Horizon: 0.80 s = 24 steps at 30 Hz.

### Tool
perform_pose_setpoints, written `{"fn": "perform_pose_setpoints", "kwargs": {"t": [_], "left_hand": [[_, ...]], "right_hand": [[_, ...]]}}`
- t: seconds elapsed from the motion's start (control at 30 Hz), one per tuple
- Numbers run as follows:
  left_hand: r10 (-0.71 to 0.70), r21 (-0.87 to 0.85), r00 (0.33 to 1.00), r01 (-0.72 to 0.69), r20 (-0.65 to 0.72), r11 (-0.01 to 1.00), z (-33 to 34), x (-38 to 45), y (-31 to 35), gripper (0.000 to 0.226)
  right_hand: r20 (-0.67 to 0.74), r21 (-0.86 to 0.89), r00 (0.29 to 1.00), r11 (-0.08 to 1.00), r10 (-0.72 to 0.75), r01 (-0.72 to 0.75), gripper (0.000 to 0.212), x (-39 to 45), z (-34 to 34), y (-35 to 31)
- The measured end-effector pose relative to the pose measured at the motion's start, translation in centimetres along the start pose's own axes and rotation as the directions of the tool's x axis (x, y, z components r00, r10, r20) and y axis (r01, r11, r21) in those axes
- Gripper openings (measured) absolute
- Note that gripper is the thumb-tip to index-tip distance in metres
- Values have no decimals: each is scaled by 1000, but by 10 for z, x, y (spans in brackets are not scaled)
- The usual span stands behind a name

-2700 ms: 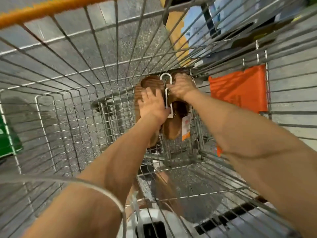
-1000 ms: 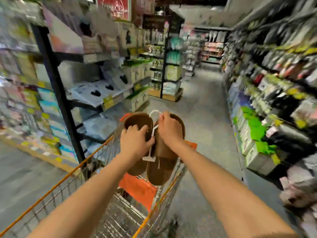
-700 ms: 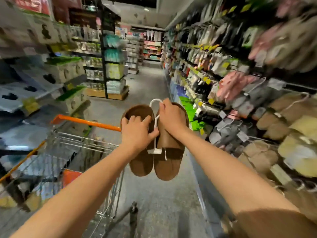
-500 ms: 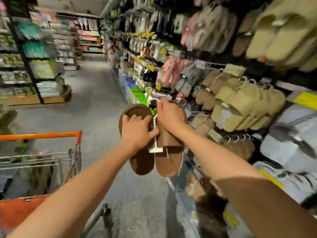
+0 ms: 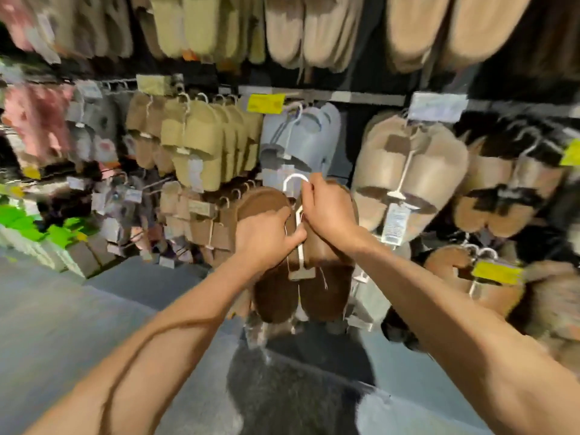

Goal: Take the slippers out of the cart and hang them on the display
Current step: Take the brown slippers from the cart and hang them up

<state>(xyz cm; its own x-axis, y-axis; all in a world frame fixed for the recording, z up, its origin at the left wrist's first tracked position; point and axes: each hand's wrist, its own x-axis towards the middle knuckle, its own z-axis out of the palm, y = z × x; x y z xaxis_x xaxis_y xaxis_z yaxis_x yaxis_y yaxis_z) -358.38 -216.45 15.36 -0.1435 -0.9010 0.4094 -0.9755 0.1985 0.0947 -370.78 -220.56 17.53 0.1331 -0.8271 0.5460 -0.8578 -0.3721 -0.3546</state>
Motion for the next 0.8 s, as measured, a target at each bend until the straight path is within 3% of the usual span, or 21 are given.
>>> {"fn": "perform_pose_setpoints", "kwargs": {"t": [0.23, 0.4, 0.53, 0.8], "left_hand": [[311, -133, 947, -320, -83, 938, 22, 52, 157, 38], [429, -267, 900, -432, -74, 861, 41, 81, 286, 43], [494, -331, 868, -482, -50, 812, 62, 94, 360, 42], [524, -414, 851, -482, -13, 772, 99, 139, 426, 44]], "right_hand": [[-219, -34, 953, 975, 208, -221, 33, -40, -98, 143], [-304, -97, 901, 930, 311, -354, 32, -64, -174, 247], [-315, -83, 865, 897, 390, -435, 31, -83, -208, 309], [-271, -60, 815, 836, 513, -546, 30, -67, -222, 394]]}}
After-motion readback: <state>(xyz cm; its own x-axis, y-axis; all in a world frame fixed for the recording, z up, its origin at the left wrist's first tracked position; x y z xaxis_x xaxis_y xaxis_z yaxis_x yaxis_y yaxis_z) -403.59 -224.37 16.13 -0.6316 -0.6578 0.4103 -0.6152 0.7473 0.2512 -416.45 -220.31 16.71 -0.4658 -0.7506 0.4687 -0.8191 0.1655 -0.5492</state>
